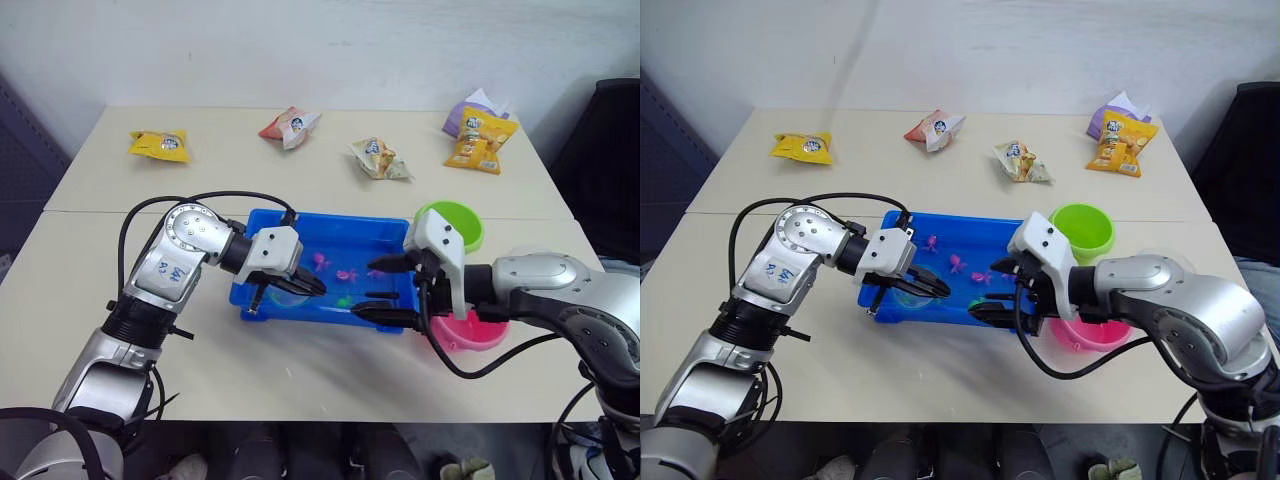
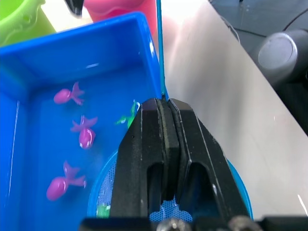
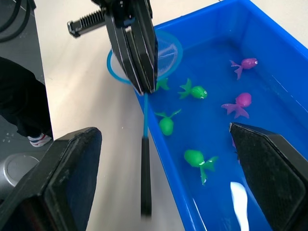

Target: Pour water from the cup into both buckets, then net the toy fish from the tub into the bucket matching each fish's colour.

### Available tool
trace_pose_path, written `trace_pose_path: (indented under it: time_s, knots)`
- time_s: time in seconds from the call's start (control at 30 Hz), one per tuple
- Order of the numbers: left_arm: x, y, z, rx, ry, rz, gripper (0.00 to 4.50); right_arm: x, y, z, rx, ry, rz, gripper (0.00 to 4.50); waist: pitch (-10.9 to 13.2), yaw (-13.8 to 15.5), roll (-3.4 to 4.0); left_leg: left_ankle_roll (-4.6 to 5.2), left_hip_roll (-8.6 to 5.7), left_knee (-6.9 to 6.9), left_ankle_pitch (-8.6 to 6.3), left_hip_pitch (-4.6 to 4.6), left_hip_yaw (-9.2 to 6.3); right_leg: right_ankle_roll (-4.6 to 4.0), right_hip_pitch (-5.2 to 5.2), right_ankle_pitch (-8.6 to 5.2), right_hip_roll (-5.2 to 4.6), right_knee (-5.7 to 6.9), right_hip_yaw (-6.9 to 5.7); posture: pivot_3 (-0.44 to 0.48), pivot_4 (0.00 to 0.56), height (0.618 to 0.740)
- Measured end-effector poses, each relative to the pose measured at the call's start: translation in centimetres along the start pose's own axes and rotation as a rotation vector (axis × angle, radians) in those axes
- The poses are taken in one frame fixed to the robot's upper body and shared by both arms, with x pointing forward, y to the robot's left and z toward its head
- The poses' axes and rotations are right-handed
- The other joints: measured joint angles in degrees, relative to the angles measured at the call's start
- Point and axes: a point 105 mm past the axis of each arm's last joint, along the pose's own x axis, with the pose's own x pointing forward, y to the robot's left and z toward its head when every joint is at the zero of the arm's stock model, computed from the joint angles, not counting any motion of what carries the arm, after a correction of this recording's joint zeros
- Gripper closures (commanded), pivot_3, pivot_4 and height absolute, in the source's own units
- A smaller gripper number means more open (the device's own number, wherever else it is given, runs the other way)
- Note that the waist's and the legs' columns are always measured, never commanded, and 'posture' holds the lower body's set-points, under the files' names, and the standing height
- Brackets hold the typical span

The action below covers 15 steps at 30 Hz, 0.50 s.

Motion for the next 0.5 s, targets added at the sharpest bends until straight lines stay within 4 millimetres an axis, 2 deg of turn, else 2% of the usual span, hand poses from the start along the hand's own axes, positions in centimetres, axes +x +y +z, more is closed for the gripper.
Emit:
trace_pose_path:
  time_s: [0.17,0.2,0.27,0.5]
  knots:
    - [0.04,0.01,-0.11,-0.021,0.002,0.001,4.49,0.00,-0.01,0.07,0.002,0.023,0.001,0.00,0.0,0.0,0.00,0.02,-0.01,0.00,0.01,0.00,-0.01,0.00,0.00,0.00,0.00,0.02,0.00,0.000,0.150,0.740]
    - [0.08,0.01,-0.06,-0.021,0.001,0.000,4.50,0.01,-0.01,0.15,0.000,0.024,0.001,0.25,0.0,0.0,0.00,0.02,-0.01,0.00,0.01,0.00,-0.01,0.00,0.00,0.00,0.00,0.02,-0.01,0.000,0.150,0.740]
    - [0.18,0.02,0.03,-0.024,-0.002,0.001,4.50,0.20,0.11,0.17,0.003,0.021,0.009,0.89,0.0,0.0,0.00,0.02,-0.01,0.00,0.02,0.00,-0.02,0.00,0.01,0.00,-0.01,0.02,-0.01,0.000,0.150,0.740]
    - [0.26,0.15,-0.06,-0.037,-0.002,0.014,4.50,0.58,0.34,0.27,0.011,0.008,0.025,4.32,0.0,0.0,0.00,0.03,-0.02,0.01,0.02,0.00,-0.02,0.00,0.00,0.00,-0.01,0.11,-0.01,0.000,0.150,0.740]
